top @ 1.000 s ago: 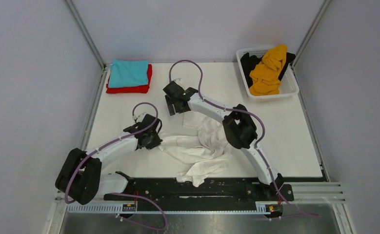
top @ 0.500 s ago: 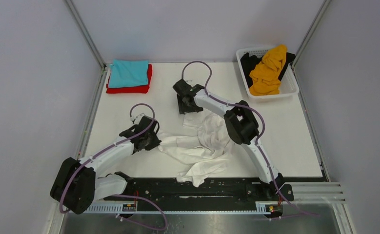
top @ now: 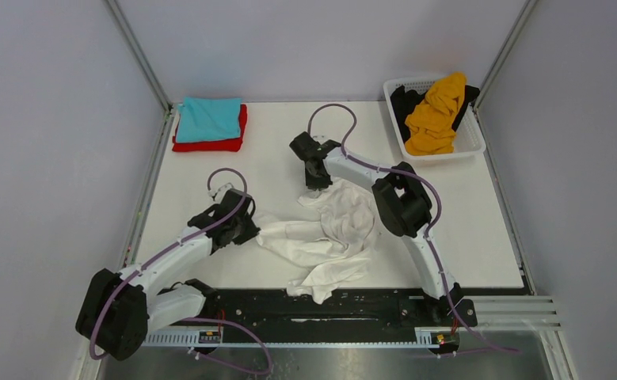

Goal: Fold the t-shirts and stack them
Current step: Flatten out the tshirt

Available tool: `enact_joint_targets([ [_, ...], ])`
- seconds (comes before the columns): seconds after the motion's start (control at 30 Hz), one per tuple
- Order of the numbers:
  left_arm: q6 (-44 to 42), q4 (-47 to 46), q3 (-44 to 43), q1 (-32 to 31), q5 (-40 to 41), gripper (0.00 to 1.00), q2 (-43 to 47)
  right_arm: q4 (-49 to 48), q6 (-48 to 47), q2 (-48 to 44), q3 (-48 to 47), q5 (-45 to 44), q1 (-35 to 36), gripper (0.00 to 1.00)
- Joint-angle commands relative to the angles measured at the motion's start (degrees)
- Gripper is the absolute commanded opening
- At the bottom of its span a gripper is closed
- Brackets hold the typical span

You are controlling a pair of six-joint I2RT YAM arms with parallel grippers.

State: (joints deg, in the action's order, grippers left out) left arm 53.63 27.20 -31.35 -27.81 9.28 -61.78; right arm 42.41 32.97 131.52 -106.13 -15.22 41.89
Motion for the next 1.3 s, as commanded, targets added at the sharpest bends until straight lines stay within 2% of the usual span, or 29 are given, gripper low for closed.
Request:
enact_joint_targets([
  [0.0,0.5,1.8,-1.7,0.0,1.9,0.00,1.6,-0.9,1.8,0.1,0.5,3.3,-0.4,0.12],
  [0.03,0.4,2.9,-2.3,0.0,2.9,0.00,1.8,-1.4,1.5,-0.2,0.0,2.9,-0.7,0.04],
  [0.07,0.4,3.9,-3.1,0.0,4.1,0.00,2.3,-1.8,0.8,-0.7,-0.6,2.5,-1.1,0.00],
  [0.2,-0.1,9.0,-8.4,0.0,9.9,0.00,5.1,-2.0,-2.9,-9.1,-0.1,-3.4,-2.6,0.00],
  [0.37,-2.2,12.1,-18.0,0.0,15.1,0.00,11.5,-7.9,-7.5,-32.0,11.4,-9.9,-4.9,0.00],
  [0.5,-4.3,12.6,-24.4,0.0,17.9,0.00,17.5,-8.9,-10.5,-47.6,18.2,-16.0,-5.2,0.00],
  [0.8,-12.5,13.5,-44.1,0.0,24.2,0.00,27.3,-9.7,-15.9,-75.2,21.4,-18.6,-5.2,0.00],
  [1.03,-17.3,10.9,-52.3,0.0,25.6,0.00,35.5,-7.1,-19.5,-87.1,16.1,-20.2,-5.2,0.00],
  [1.13,-17.7,10.9,-53.9,0.0,27.8,0.00,38.7,-5.4,-20.7,-89.4,12.7,-21.1,-5.2,0.00],
  [1.27,-17.6,10.8,-55.3,0.0,26.8,0.00,41.4,-4.0,-21.6,-90.6,7.4,-18.6,-5.2,0.00],
])
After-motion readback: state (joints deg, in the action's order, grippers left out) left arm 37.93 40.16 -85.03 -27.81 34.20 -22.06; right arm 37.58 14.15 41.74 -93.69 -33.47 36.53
